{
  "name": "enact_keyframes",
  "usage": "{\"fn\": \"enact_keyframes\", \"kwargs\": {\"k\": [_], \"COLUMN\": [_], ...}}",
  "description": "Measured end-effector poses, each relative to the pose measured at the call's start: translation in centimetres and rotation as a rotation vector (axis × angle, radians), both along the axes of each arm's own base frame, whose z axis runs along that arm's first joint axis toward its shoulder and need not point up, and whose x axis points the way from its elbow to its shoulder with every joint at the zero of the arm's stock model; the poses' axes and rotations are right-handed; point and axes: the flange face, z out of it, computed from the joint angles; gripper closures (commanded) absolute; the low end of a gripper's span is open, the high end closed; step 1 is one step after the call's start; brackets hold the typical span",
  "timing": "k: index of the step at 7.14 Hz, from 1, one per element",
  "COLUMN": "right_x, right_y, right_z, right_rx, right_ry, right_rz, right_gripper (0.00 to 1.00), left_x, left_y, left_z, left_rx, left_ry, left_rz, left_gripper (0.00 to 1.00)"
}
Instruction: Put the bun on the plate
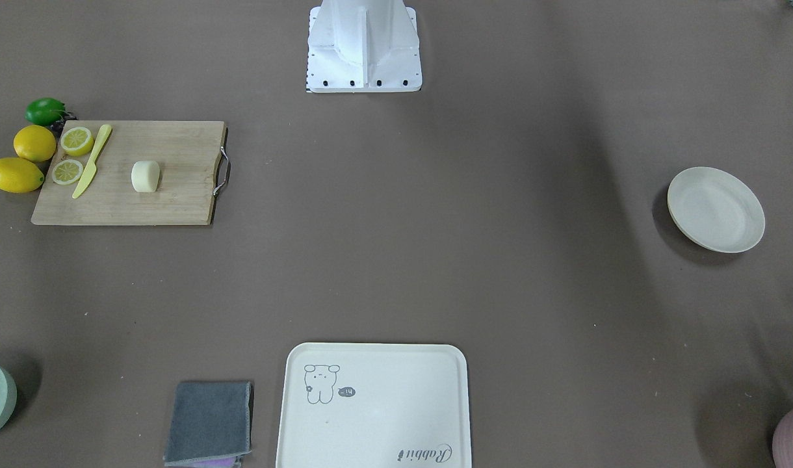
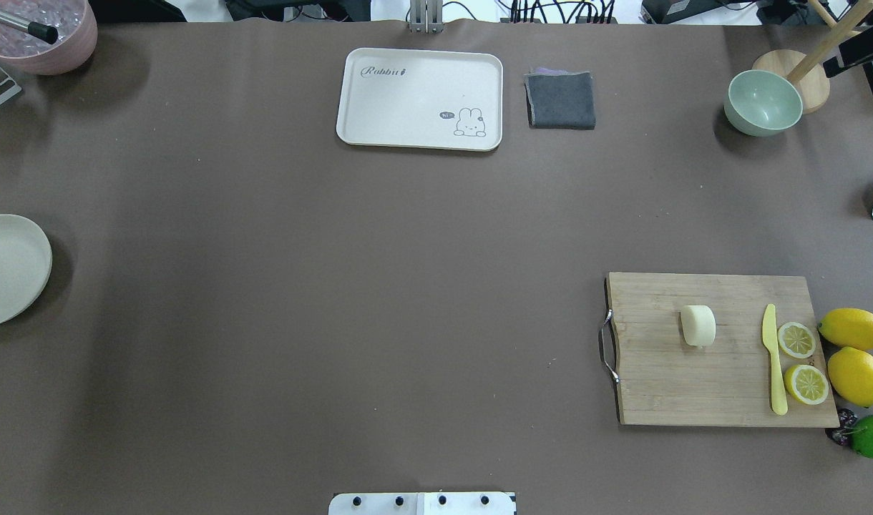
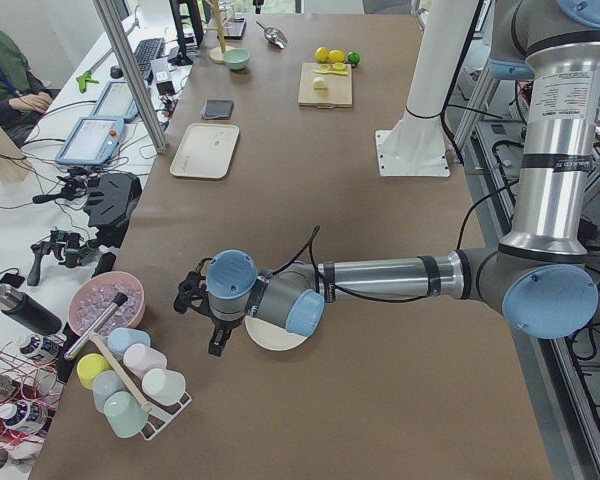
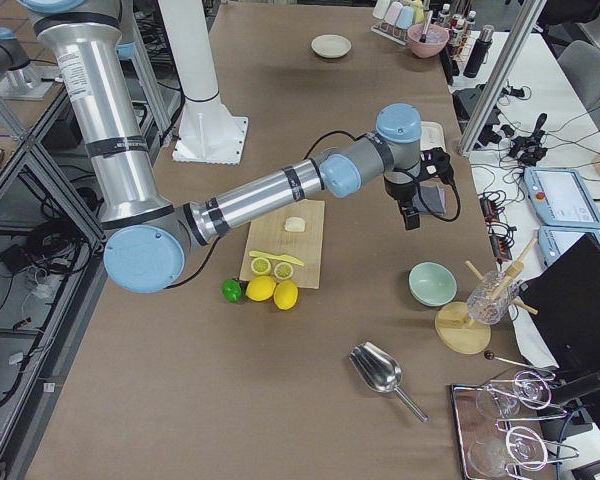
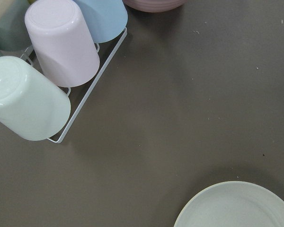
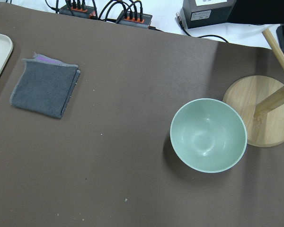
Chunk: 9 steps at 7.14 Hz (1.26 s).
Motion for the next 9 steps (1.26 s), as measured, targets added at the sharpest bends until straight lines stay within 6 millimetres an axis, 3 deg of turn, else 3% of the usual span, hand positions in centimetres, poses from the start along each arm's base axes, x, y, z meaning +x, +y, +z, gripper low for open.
{"fn": "enact_keyframes", "kwargs": {"k": [6,9], "right_x": [0.1,0.1], "right_y": [0.0,-0.1], "right_z": [0.2,0.2], "right_rx": [-0.01,-0.012], "right_ry": [-0.001,-0.001], "right_rz": [0.001,-0.001], "right_gripper": [0.0,0.0], "left_x": [0.3,0.4], "left_y": [-1.2,-1.2], "left_z": [-2.9,-3.2], "left_rx": [-0.003,-0.009], "left_ry": [0.044,0.048], "left_rz": [-0.037,-0.045], "left_gripper": [0.02,0.02]}}
